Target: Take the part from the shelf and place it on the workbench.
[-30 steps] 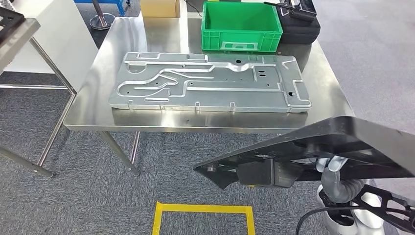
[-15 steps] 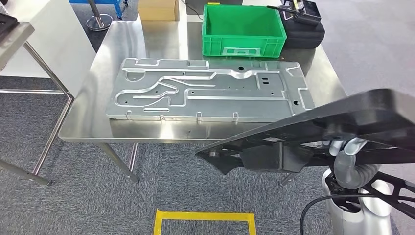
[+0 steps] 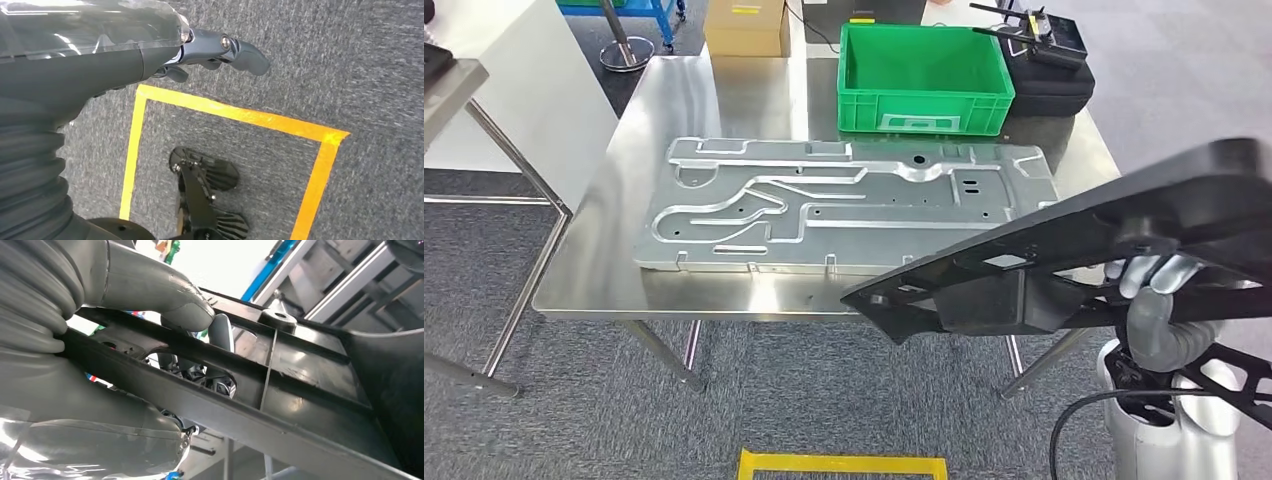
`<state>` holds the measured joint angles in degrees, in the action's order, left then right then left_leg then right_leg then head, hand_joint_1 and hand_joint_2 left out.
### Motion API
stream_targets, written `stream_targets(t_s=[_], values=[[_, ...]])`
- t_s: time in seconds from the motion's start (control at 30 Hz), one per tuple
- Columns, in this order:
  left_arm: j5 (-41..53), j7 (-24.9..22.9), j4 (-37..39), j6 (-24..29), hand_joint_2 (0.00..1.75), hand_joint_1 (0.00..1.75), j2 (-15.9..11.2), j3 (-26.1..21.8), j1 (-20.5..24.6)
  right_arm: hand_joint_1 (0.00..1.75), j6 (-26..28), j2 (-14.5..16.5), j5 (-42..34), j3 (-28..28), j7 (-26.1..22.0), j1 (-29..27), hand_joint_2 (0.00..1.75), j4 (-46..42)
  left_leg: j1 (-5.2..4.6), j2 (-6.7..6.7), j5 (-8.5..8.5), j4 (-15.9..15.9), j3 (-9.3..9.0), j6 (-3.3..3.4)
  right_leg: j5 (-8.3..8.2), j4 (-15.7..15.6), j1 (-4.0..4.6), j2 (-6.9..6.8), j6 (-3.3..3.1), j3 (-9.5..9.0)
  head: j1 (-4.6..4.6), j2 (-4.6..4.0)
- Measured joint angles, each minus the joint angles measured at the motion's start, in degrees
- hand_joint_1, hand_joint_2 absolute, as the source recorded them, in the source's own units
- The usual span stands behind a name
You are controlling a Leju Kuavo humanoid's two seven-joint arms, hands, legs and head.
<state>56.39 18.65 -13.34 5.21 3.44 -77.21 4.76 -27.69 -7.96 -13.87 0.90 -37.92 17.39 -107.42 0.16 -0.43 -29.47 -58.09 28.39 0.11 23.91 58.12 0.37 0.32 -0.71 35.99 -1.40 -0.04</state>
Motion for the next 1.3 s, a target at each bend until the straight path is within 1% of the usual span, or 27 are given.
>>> stream_targets(t_s=[0.07, 0.1, 0.2, 0.23, 0.27, 0.3, 0.33, 0.37, 0.4, 0.43, 0.57, 0.63, 0.7, 0.73, 0.77, 0.8, 0.87, 0.9, 0.93, 1.0, 1.07, 1.1, 1.13, 1.2, 1.23, 1.27, 1.3], values=[[-0.01, -0.06, -0.01, -0.1, 1.75, 0.0, -0.11, -0.01, 0.01, 1.55, 0.16, -0.07, 0.07, -0.15, 0.05, -0.06, 1.75, 0.05, -0.08, 0.05, -0.72, -2.0, 0.26, -0.46, 0.35, -0.61, -0.46, 0.02, -0.58, -1.41, 0.18, 0.0], [-0.01, -0.11, -0.01, -0.15, 1.75, 0.0, -0.16, -0.01, 0.09, 1.55, 0.28, -0.09, 0.05, -0.2, 0.09, -0.06, 1.75, 0.09, -0.03, 0.06, -1.74, -4.5, 1.42, -0.64, 0.61, -0.8, -0.66, -0.02, -0.79, -2.07, 0.29, 0.0], [-0.02, -0.28, 0.01, -0.25, 1.75, 0.0, -0.16, -0.01, 0.12, 1.55, 0.64, -0.11, 0.05, -0.37, 0.36, -0.23, 1.75, 0.48, 0.33, 0.08, -5.7, -14.87, 8.08, -1.23, 1.71, -0.82, -0.6, -0.06, -1.06, -3.19, 0.51, 0.0], [-0.02, -0.32, 0.01, -0.24, 1.75, 0.0, -0.17, -0.02, 0.01, 1.55, 0.7, -0.12, 0.05, -0.46, 0.42, -0.34, 1.75, 0.64, 0.41, 0.09, -5.79, -16.34, 9.73, -1.34, 2.14, -0.8, -0.6, -0.01, -1.0, -3.65, 0.53, 0.0], [-0.03, -0.35, 0.01, -0.24, 1.75, 0.0, -0.19, -0.02, -0.09, 1.55, 0.74, -0.13, 0.05, -0.56, 0.41, -0.42, 1.75, 0.79, 0.44, 0.1, -4.53, -15.64, 10.37, -1.37, 2.63, -0.77, -0.62, 0.04, -0.88, -4.24, 0.53, 0.0], [-0.03, -0.36, 0.01, -0.24, 1.75, 0.0, -0.21, -0.03, -0.18, 1.55, 0.76, -0.13, 0.04, -0.69, 0.4, -0.46, 1.75, 0.91, 0.48, 0.12, -2.06, -12.92, 10.02, -1.34, 3.16, -0.76, -0.65, 0.07, -0.72, -4.96, 0.53, 0.0], [-0.04, -0.36, 0.01, -0.23, 1.75, 0.0, -0.25, -0.04, -0.25, 1.55, 0.79, -0.13, 0.04, -0.81, 0.4, -0.48, 1.75, 1.01, 0.49, 0.15, 1.12, -8.9, 9.03, -1.26, 3.73, -0.75, -0.68, 0.06, -0.52, -5.64, 0.53, 0.0], [-0.06, -0.36, 0.01, -0.24, 1.75, 0.0, -0.27, -0.06, -0.29, 1.55, 0.85, -0.14, 0.04, -0.91, 0.4, -0.44, 1.75, 1.13, 0.43, 0.19, 3.28, -5.32, 8.05, -1.14, 4.26, -0.68, -0.66, 0.04, -0.25, -6.26, 0.51, 0.0], [-0.07, -0.35, 0.01, -0.25, 1.75, 0.0, -0.29, -0.09, -0.26, 1.55, 0.93, -0.16, 0.04, -1.02, 0.43, -0.34, 1.75, 1.25, 0.35, 0.25, 4.48, -2.7, 7.23, -0.88, 4.7, -0.6, -0.62, 0.05, 0.06, -6.57, 0.52, 0.0], [-0.08, -0.33, 0.01, -0.27, 1.75, 0.0, -0.29, -0.11, -0.25, 1.55, 1.1, -0.22, 0.08, -1.16, 0.58, -0.15, 1.75, 1.38, 0.25, 0.28, 4.93, -1.31, 6.85, -0.53, 5.09, -0.53, -0.55, 0.05, 0.39, -6.68, 0.48, 0.0], [-0.05, -0.06, 0.01, -0.52, 1.75, 0.0, -0.25, -0.14, -0.23, 1.55, 2.18, -1.05, 0.26, -2.28, 1.72, 1.0, 1.75, 1.93, 0.19, 0.22, 4.55, -0.55, 6.16, 1.01, 6.47, 0.5, -0.69, -0.02, 1.77, -6.58, 0.37, 0.0], [-0.03, 0.02, 0.0, -0.57, 1.75, 0.0, -0.25, -0.14, -0.12, 1.55, 2.43, -1.56, 0.31, -2.88, 1.86, 1.46, 1.75, 2.28, 0.35, 0.22, 4.21, -0.29, 5.64, 1.59, 8.8, 6.0, -0.89, -0.09, 2.41, -3.62, 0.24, 0.0], [-0.02, 0.02, 0.0, -0.58, 1.75, 0.0, -0.25, -0.14, -0.07, 1.55, 2.77, -1.89, 0.63, -3.25, 1.98, 1.66, 1.75, 2.74, 0.32, 0.21, 3.66, -0.28, 5.12, 1.87, 11.2, 14.13, -1.04, -0.1, 2.81, 1.67, 0.19, 0.0], [-0.03, 0.02, 0.0, -0.62, 1.75, 0.0, -0.25, -0.14, -0.07, 1.55, 3.29, -2.02, 1.31, -3.42, 2.2, 1.7, 1.75, 3.06, 0.3, 0.17, 3.35, -0.29, 4.74, 1.89, 11.14, 16.56, -1.09, -0.1, 2.89, 3.72, 0.19, 0.0], [-0.06, 0.03, 0.01, -0.69, 1.75, 0.0, -0.25, -0.15, -0.08, 1.55, 4.24, -2.22, 2.67, -3.62, 2.39, 1.86, 1.75, 3.5, 0.28, 0.12, 2.98, -0.29, 4.24, 1.87, 9.8, 16.8, -1.12, -0.1, 2.86, 4.75, 0.19, 0.0], [-0.09, 0.05, 0.01, -0.79, 1.75, 0.0, -0.24, -0.15, -0.07, 1.55, 5.68, -2.66, 4.81, -3.9, 2.46, 2.26, 1.75, 4.2, 0.26, 0.03, 2.56, -0.29, 3.61, 1.82, 7.29, 14.72, -1.11, -0.1, 2.72, 4.6, 0.19, 0.0], [-0.08, 0.14, 0.01, -1.05, 1.75, 0.0, -0.14, -0.16, -0.06, 1.55, 9.94, -4.37, 10.93, -4.56, 1.87, 4.22, 1.75, 6.65, 0.15, -0.13, 1.72, -0.21, 2.43, 1.64, 1.63, 7.29, -0.9, -0.07, 2.06, 2.36, 0.2, 0.0], [-0.03, 0.21, 0.01, -1.19, 1.75, 0.0, -0.05, -0.16, 0.01, 1.55, 12.79, -5.62, 14.78, -4.95, 1.47, 5.9, 1.75, 8.5, 0.03, -0.22, 1.39, -0.2, 2.07, 1.47, -0.08, 4.06, -0.71, -0.06, 1.66, 1.24, 0.21, 0.0], [0.02, 0.27, 0.01, -1.31, 1.75, 0.0, 0.03, -0.15, 0.11, 1.55, 15.8, -7.01, 18.75, -5.25, 1.25, 7.98, 1.75, 10.69, -0.06, -0.26, 1.16, -0.17, 1.97, 1.26, -0.67, 2.07, -0.51, -0.07, 1.34, 0.58, 0.24, 0.0], [0.11, 0.38, 0.01, -1.58, 1.75, 0.0, 0.08, -0.14, 0.3, 1.55, 21.33, -9.79, 26.03, -5.57, 1.73, 12.86, 1.75, 15.61, -0.16, -0.2, 0.95, -0.03, 2.0, 0.76, -0.32, 0.77, -0.33, -0.03, 0.98, 0.23, 0.23, 0.0], [0.21, 0.44, 0.01, -1.92, 1.75, 0.0, -0.18, -0.14, 0.45, 1.55, 26.31, -12.33, 33.2, -5.16, 3.76, 19.36, 1.75, 21.47, -0.27, -0.05, 0.43, -0.41, 2.12, 0.16, -0.26, 0.1, -0.81, -0.02, 0.67, -0.11, 0.28, 0.0], [0.31, 0.46, 0.01, -2.11, 1.75, 0.0, -0.34, -0.14, 0.58, 1.55, 29.1, -13.59, 37.83, -4.48, 5.27, 23.31, 1.75, 25.18, -0.31, -0.01, -0.4, -1.78, 2.77, -0.13, -0.29, -0.24, -1.06, -0.08, 0.41, -0.33, 0.37, 0.0], [0.37, 0.47, 0.02, -2.26, 1.75, 0.0, -0.5, -0.14, 0.74, 1.55, 31.72, -14.66, 42.45, -3.52, 6.84, 27.23, 1.75, 28.79, -0.25, 0.01, -1.69, -4.31, 4.06, -0.36, -0.3, -0.48, -1.25, -0.18, 0.19, -0.52, 0.47, 0.0], [0.5, 0.28, 0.03, -2.45, 1.75, 0.0, -0.67, -0.13, 0.92, 1.55, 35.7, -16.13, 51.89, -0.04, 9.44, 34.51, 1.75, 36.94, 0.02, 0.04, -4.87, -12.05, 8.37, -0.69, -0.14, -0.5, -1.17, -0.28, -0.19, -0.6, 0.59, 0.0], [0.54, 0.14, 0.03, -2.46, 1.75, 0.0, -0.73, -0.12, 0.93, 1.55, 36.84, -16.36, 55.75, 2.07, 10.38, 37.57, 1.75, 40.85, 0.14, 0.06, -5.73, -15.4, 10.43, -0.83, -0.06, -0.48, -1.12, -0.26, -0.26, -0.65, 0.62, 0.0], [0.58, 0.03, 0.03, -2.48, 1.75, 0.0, -0.79, -0.11, 0.93, 1.55, 37.86, -16.34, 59.73, 4.55, 11.31, 40.45, 1.75, 45.24, 0.17, 0.08, -5.53, -17.09, 11.75, -0.93, 0.03, -0.45, -1.09, -0.22, -0.29, -0.74, 0.64, -0.01], [0.63, 0.02, 0.03, -2.48, 1.75, 0.0, -0.81, -0.1, 0.98, 1.55, 38.59, -16.05, 63.23, 7.05, 12.3, 42.98, 1.75, 49.47, 0.19, 0.08, -4.14, -16.49, 11.99, -0.97, 0.13, -0.4, -1.07, -0.17, -0.26, -0.88, 0.68, -0.01]])
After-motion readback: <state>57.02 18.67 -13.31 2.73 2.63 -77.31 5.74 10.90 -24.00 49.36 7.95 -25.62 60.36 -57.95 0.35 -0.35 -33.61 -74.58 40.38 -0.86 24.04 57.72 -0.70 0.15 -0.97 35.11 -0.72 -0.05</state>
